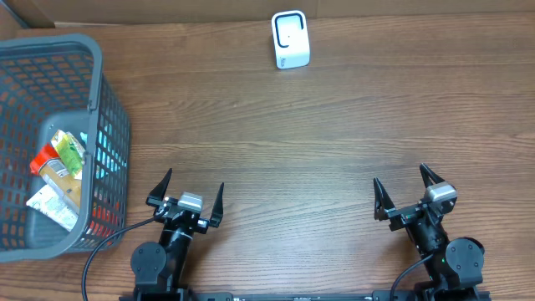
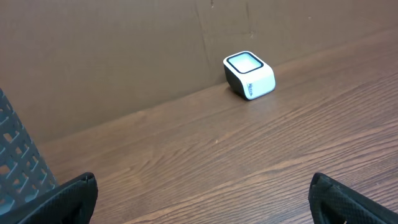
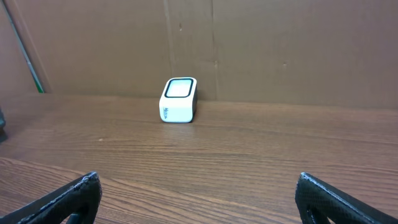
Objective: Scan the item barcode
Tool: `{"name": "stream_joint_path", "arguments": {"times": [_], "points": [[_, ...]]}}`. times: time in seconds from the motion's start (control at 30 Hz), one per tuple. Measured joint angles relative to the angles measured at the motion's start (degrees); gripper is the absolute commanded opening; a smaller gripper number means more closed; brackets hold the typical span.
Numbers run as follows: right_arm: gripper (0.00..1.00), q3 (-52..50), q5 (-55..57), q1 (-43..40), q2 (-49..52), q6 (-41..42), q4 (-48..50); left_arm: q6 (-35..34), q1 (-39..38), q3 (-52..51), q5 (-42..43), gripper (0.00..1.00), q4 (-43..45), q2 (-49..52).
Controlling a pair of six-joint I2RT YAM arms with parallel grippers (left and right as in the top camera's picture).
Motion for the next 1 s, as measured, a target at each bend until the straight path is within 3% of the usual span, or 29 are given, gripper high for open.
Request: {"name": "stream_joint_path", "arguments": {"times": [0.67, 1.0], "points": [[1.0, 0.0, 0.0, 0.0, 0.0, 0.0, 0.0, 0.1, 0.0, 0.0, 0.0, 0.99, 0.0, 0.0], [1.0, 0.0, 0.0, 0.0, 0.0, 0.0, 0.0, 4.4, 0.0, 0.0, 0.0, 1.0, 0.0, 0.0]]}}
